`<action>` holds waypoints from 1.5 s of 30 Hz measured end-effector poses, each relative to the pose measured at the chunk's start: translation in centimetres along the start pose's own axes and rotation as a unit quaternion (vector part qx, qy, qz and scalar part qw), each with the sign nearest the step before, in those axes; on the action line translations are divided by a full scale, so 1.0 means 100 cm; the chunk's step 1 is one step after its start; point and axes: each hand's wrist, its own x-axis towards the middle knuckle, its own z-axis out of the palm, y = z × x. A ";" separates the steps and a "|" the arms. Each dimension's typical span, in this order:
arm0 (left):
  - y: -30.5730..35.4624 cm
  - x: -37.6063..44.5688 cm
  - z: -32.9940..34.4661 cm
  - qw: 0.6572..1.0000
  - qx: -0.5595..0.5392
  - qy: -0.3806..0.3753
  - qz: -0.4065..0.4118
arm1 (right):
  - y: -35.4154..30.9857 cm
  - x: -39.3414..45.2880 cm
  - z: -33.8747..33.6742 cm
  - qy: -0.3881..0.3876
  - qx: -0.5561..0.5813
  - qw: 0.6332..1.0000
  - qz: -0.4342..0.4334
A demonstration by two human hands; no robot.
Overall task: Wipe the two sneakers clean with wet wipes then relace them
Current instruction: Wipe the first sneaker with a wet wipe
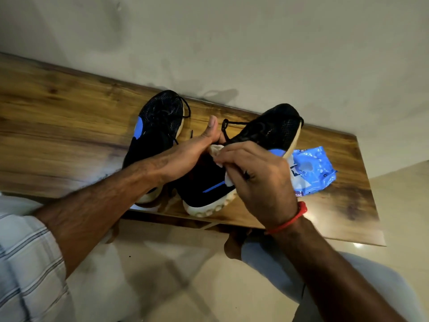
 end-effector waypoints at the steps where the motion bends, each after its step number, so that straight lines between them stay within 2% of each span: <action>1: -0.001 0.000 0.000 1.000 -0.001 -0.002 -0.003 | 0.010 0.003 -0.003 0.003 -0.017 1.000 0.010; 5: -0.001 -0.001 0.004 0.999 0.038 0.001 -0.009 | 0.040 0.013 -0.022 0.064 -0.056 0.992 0.090; 10: -0.003 -0.004 0.002 0.999 0.031 0.006 -0.020 | 0.009 0.002 -0.008 0.046 -0.012 0.998 0.038; 14: 0.000 -0.004 0.001 0.999 0.047 0.024 -0.003 | 0.040 0.009 -0.019 0.050 -0.083 0.992 0.086; 16: -0.001 -0.003 0.002 0.999 0.040 0.024 -0.008 | 0.039 0.008 -0.019 0.062 -0.075 0.990 0.097; 20: 0.001 -0.002 0.004 0.998 -0.026 0.051 -0.026 | 0.005 -0.001 -0.001 0.012 0.029 0.999 0.028; 22: 0.003 0.000 0.004 0.995 -0.050 0.076 -0.032 | -0.002 -0.005 0.005 -0.033 0.039 0.999 -0.017; 24: 0.004 0.001 0.002 0.994 -0.059 0.078 -0.044 | 0.007 -0.002 0.001 -0.041 0.017 0.999 -0.024; 26: 0.003 0.003 0.000 0.994 -0.074 0.064 -0.050 | 0.024 0.002 -0.006 -0.001 -0.017 1.000 0.002; 28: 0.004 0.003 0.000 0.993 -0.089 0.052 -0.059 | 0.040 0.005 -0.015 0.047 -0.033 0.996 0.065; 31: 0.005 0.003 0.002 0.992 -0.091 0.042 -0.071 | 0.050 0.006 -0.024 0.035 -0.007 0.992 0.117; 35: 0.004 0.000 -0.001 0.990 -0.102 0.041 -0.085 | 0.047 0.002 -0.025 -0.045 -0.015 0.995 0.089; 39: 0.006 0.001 0.001 0.991 -0.083 0.039 -0.098 | 0.035 0.004 -0.020 -0.031 -0.017 0.997 0.064; 43: 0.009 0.000 0.001 0.986 -0.117 0.047 -0.112 | -0.003 -0.002 -0.001 -0.109 0.060 0.991 -0.056; 45: 0.010 -0.001 0.000 0.986 -0.112 0.051 -0.109 | 0.004 -0.002 -0.003 -0.125 0.034 0.988 -0.080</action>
